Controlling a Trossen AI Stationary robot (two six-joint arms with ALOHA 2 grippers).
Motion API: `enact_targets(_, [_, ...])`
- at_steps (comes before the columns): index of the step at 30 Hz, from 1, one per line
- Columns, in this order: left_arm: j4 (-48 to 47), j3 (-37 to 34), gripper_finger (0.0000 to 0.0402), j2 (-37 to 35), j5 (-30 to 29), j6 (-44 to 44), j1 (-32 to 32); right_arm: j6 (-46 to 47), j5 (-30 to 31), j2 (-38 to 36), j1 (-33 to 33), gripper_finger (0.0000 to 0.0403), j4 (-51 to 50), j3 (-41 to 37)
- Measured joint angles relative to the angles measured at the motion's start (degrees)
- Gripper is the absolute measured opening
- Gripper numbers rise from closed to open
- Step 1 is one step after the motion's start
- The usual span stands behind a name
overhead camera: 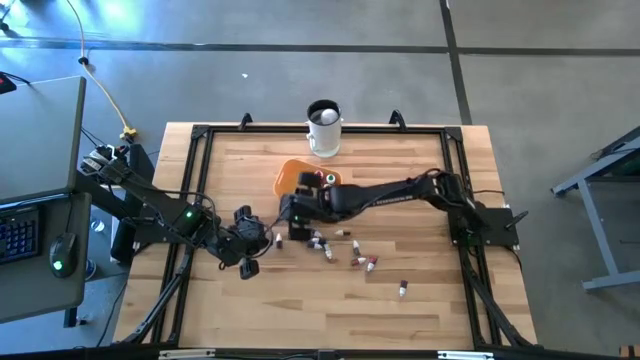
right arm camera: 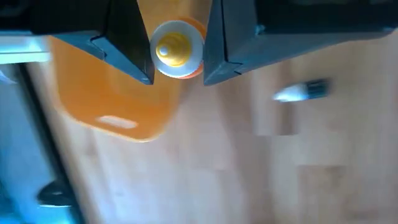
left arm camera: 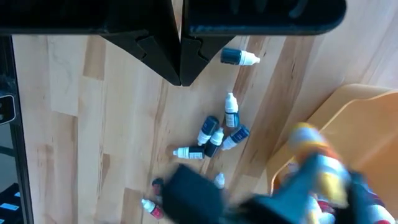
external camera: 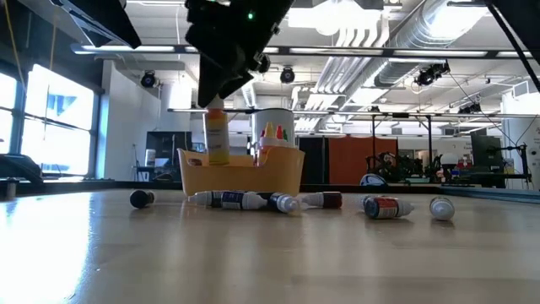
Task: Pick & Place food coloring
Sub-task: Put the large yellow food coloring bottle into the yellow bin
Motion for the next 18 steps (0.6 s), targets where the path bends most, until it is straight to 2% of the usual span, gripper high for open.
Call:
enact_targets(8, [-0.08, 0.0, 0.0, 0.0, -0.26, 0.13, -0.02, -2.55, -1.79, -0.37, -5.75, 0.0113, 3.09, -0.02])
enact_targets(15, [-0.09, 0.0, 0.0, 0.0, -0.26, 0.13, -0.02, 2.67, -4.1, -0.37, -9.57, 0.0119, -1.93, -0.02])
enact_targets(18, [-0.09, 0.0, 0.0, 0.02, -0.26, 0.13, -0.02, 4.46, -7.74, -0.37, -10.61, 0.0116, -3.38, -0.01])
